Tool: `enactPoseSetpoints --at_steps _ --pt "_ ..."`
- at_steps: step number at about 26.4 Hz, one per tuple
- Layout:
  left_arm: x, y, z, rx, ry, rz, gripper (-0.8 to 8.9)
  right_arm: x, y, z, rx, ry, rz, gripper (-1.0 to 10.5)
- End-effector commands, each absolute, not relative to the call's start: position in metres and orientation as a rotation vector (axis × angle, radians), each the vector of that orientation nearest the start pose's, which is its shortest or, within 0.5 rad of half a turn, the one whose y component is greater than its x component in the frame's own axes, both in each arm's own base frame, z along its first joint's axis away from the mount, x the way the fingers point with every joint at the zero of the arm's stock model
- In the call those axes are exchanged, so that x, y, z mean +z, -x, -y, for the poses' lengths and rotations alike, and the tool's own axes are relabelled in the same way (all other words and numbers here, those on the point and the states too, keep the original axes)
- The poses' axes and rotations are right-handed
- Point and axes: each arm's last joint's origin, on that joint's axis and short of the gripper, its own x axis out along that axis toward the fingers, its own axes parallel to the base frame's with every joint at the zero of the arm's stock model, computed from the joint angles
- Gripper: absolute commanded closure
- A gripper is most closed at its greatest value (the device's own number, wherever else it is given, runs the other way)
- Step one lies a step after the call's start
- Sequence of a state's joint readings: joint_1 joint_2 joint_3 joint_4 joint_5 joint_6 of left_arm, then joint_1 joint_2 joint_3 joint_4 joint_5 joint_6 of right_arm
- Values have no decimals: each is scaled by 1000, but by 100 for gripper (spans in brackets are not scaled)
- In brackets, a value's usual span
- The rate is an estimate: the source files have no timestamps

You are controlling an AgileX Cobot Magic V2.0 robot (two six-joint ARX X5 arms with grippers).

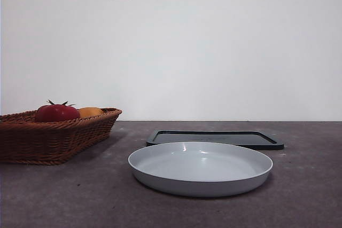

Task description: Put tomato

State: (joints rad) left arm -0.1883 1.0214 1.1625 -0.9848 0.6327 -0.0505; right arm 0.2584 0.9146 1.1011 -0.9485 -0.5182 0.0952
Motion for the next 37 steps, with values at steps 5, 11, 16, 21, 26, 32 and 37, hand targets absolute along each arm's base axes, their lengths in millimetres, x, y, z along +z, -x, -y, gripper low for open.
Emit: enactPoseSetpoints --at_steps 5,11,16,21,26,32,37 --pt "356 -172 54 -825 129 -851 797 353 -155 -64 754 -142 -806 941" --pt "355 -172 55 -837 106 -840 795 352 -158 -66 760 -139 -810 941" --pt "355 -172 55 -837 106 -841 778 352 -158 -66 756 -138 -808 941" --pt "356 -172 55 -837 106 -839 558 352 -159 -65 698 -120 -807 734" --pt "356 -172 55 -837 105 -834 238 352 -159 -64 681 -124 -809 355" --pt "358 -177 55 -822 108 -801 -30 352 -159 -64 674 -133 -813 349" --pt "350 -191 56 -719 84 -840 -60 351 -160 -64 651 -124 -812 349"
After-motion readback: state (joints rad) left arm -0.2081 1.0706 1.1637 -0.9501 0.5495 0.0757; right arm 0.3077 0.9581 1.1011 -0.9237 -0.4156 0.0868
